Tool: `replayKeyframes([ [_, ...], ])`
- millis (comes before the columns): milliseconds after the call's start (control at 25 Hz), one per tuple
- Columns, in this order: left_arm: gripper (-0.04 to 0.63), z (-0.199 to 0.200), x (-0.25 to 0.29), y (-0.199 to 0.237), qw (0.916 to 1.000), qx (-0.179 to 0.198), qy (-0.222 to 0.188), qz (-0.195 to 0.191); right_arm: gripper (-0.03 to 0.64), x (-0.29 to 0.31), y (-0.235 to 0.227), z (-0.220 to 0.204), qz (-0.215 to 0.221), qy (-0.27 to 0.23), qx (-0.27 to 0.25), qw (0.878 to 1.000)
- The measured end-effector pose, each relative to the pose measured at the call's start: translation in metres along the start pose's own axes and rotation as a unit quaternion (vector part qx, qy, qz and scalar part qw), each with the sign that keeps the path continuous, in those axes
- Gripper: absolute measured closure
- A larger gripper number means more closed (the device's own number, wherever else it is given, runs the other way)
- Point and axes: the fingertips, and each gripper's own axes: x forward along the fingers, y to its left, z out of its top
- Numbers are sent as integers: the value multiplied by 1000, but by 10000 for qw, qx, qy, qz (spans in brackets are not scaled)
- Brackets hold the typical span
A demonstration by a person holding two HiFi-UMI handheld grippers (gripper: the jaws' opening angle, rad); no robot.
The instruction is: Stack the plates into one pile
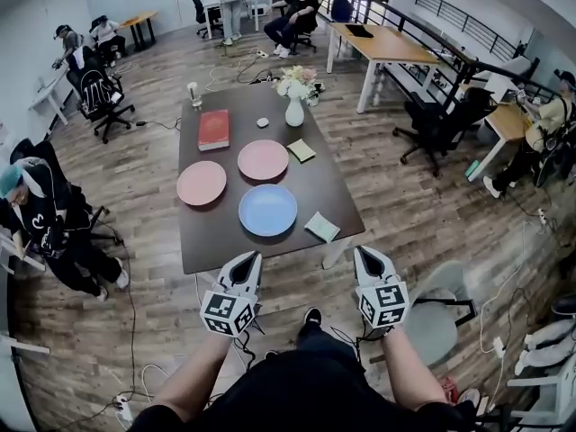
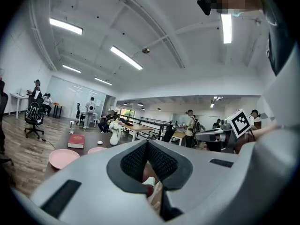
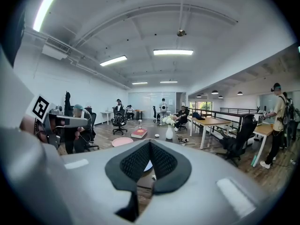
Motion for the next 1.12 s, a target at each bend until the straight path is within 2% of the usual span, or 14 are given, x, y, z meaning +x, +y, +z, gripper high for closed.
replayKeyframes([
  [560,600,18,148,5,9994,220,268,-11,611,111,-84,7,519,99,314,9981],
  [880,600,6,205,2,9982,196,559,28,611,147,-118,-5,713,298,496,9958],
  [1120,600,-16,234,7,9947,213,1001,-115,609,165,-128,-22,589,511,812,9936],
])
